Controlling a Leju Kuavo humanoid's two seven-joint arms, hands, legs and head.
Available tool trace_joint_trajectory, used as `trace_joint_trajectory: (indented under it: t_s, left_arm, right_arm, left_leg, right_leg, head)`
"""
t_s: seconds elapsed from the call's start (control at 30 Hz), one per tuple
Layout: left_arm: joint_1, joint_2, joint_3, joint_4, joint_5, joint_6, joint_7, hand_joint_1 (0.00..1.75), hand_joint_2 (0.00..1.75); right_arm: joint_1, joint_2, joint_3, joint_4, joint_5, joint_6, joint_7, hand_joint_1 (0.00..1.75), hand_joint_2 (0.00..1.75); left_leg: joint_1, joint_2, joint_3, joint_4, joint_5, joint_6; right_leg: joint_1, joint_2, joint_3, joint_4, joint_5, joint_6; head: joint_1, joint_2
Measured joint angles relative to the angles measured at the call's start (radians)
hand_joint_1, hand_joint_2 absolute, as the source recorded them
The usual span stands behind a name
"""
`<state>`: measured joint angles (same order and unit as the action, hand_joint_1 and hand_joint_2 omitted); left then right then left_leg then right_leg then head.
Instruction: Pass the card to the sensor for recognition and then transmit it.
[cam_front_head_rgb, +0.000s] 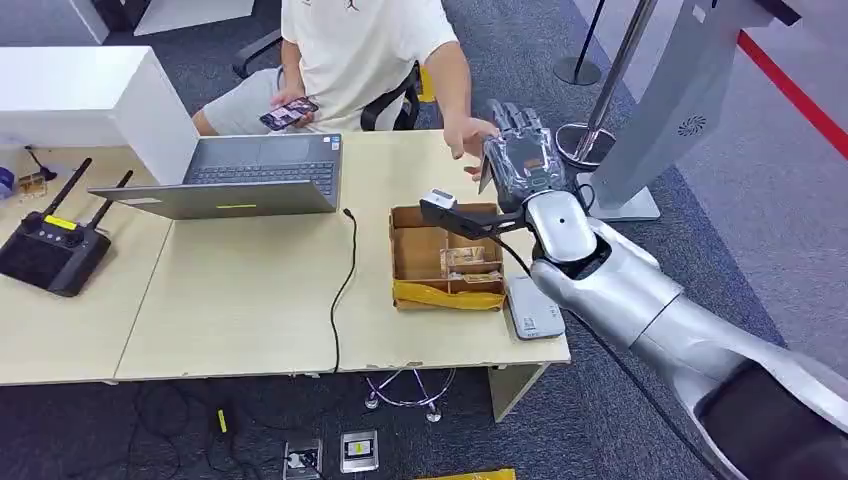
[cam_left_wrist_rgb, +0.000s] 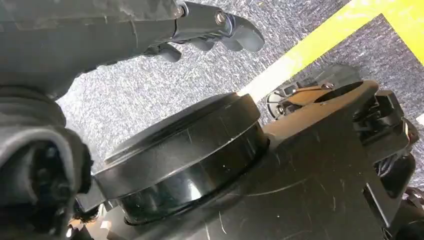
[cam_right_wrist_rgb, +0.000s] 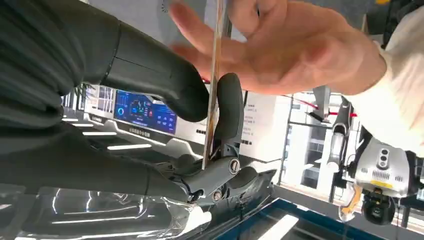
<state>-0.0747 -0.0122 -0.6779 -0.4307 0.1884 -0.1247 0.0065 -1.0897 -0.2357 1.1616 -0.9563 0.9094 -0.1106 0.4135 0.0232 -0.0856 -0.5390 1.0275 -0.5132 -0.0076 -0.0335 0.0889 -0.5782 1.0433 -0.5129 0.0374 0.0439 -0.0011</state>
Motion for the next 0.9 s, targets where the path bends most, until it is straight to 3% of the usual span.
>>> trace_joint_trajectory:
  t_s: [0.4, 0.43, 0.47, 0.73, 0.9]
  left_arm:
    - [0.0, 0.006, -0.019, -0.018, -0.014, 0.0, 0.038, 0.0, 0.0]
    - [0.0, 0.006, -0.02, -0.019, -0.014, 0.0, 0.038, 0.0, 0.0]
    - [0.0, 0.006, -0.023, -0.02, -0.014, 0.0, 0.038, 0.0, 0.0]
    - [0.001, 0.008, -0.024, -0.024, -0.019, 0.0, 0.038, 0.0, 0.0]
    - [0.003, 0.008, -0.023, -0.024, -0.037, 0.0, 0.029, 0.0, 0.0]
  right_arm:
    - [-0.04, 0.067, 0.033, 0.141, 0.026, -0.041, 0.016, 1.75, 1.75]
    - [-0.042, 0.068, 0.033, 0.148, 0.027, -0.043, 0.016, 0.73, 1.75]
    - [-0.044, 0.071, 0.033, 0.155, 0.029, -0.046, 0.016, 0.0, 1.75]
    - [-0.046, 0.073, 0.032, 0.189, 0.026, -0.089, 0.029, 0.0, 1.75]
    - [-0.042, 0.073, 0.027, 0.196, -0.007, -0.161, 0.03, 0.0, 1.75]
  left_leg:
    - [0.0, 0.0, 0.0, 0.0, 0.0, 0.0]
    - [0.0, 0.0, 0.0, 0.0, 0.0, 0.0]
    - [0.0, 0.0, 0.0, 0.0, 0.0, 0.0]
    - [0.0, 0.0, 0.001, 0.0, 0.0, 0.0]
    - [0.0, 0.0, 0.001, 0.0, 0.0, 0.0]
  right_leg:
    - [0.0, 0.0, 0.0, 0.0, 0.0, 0.0]
    - [0.0, 0.0, 0.0, 0.0, 0.0, 0.0]
    - [0.0, 0.0, 0.0, 0.0, 0.0, 0.0]
    - [0.0, 0.0, 0.0, 0.0, 0.0, 0.0]
    - [0.0, 0.0, 0.0, 0.0, 0.0, 0.0]
  head:
    - [0.0, 0.0]
    - [0.0, 0.0]
    - [0.0, 0.0]
    - [0.0, 0.0]
    - [0.0, 0.0]
